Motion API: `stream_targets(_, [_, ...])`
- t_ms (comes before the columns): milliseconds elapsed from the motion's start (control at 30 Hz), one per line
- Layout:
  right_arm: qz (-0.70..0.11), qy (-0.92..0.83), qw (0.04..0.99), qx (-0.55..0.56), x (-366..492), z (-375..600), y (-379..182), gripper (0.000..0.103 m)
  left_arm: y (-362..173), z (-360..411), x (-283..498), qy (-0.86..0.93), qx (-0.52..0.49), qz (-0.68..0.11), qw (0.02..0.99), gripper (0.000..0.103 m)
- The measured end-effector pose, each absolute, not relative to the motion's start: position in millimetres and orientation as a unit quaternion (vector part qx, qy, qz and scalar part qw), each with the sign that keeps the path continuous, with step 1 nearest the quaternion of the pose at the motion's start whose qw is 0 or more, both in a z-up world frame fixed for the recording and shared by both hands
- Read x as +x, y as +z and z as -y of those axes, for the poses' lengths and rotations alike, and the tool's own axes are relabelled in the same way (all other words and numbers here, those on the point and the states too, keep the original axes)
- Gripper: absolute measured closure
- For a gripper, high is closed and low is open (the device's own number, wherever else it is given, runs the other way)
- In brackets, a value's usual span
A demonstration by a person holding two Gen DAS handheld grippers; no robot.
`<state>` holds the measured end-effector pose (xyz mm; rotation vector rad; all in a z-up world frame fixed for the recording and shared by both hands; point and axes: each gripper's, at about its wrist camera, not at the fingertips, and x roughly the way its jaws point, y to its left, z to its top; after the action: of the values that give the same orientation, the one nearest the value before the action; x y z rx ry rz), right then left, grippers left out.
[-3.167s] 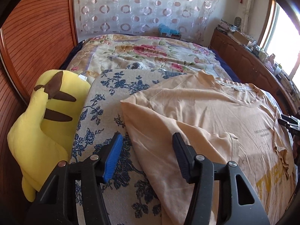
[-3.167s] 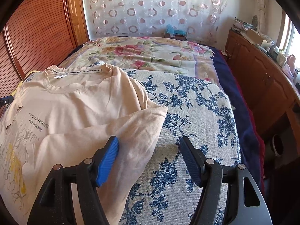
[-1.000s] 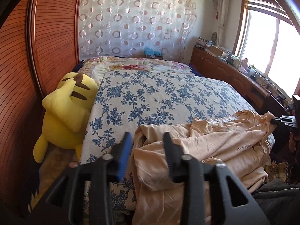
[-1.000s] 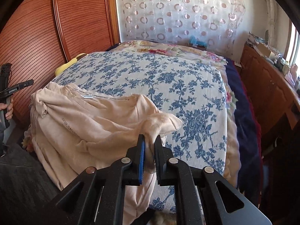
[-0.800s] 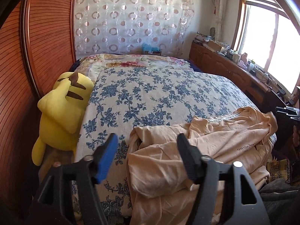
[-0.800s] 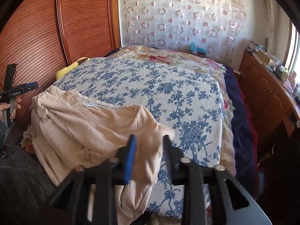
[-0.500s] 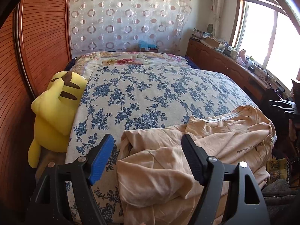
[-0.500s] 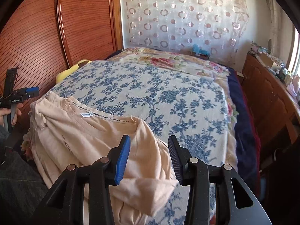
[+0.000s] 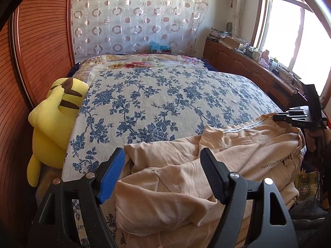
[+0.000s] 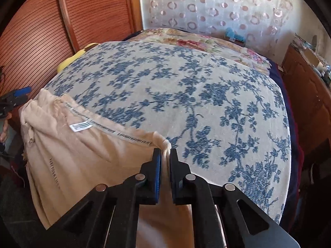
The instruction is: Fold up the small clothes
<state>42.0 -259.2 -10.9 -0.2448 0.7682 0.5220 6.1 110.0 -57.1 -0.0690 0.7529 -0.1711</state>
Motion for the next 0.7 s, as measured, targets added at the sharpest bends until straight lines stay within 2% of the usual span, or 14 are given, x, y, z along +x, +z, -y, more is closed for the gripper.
stream_targets(300, [-0.364,0.324,0.865,-0.117,-30.2,258.3,-14.9,0.096,-59.7,-116.2,11.8,-0.071,-0.041,-0.368,0.926,0.027])
stream_targets(567, [-0.37,0.305,0.87,-0.115,-49.4,273.5,-17.8,0.095,-65.5,-119.2,18.2,-0.063,-0.047,-0.373,0.924,0.027])
stream_targets(600, [-0.367,0.301,0.872,-0.116,-48.8,273.2,-14.5,0.095,-65.9,-120.1,19.6,-0.063,-0.047,-0.374,0.924,0.027])
stream_targets(700, [-0.353,0.286,0.883,-0.116,-56.0,282.1,-5.6,0.078,-67.2,-120.6,21.8,-0.062,-0.046,-0.376,0.923,0.027])
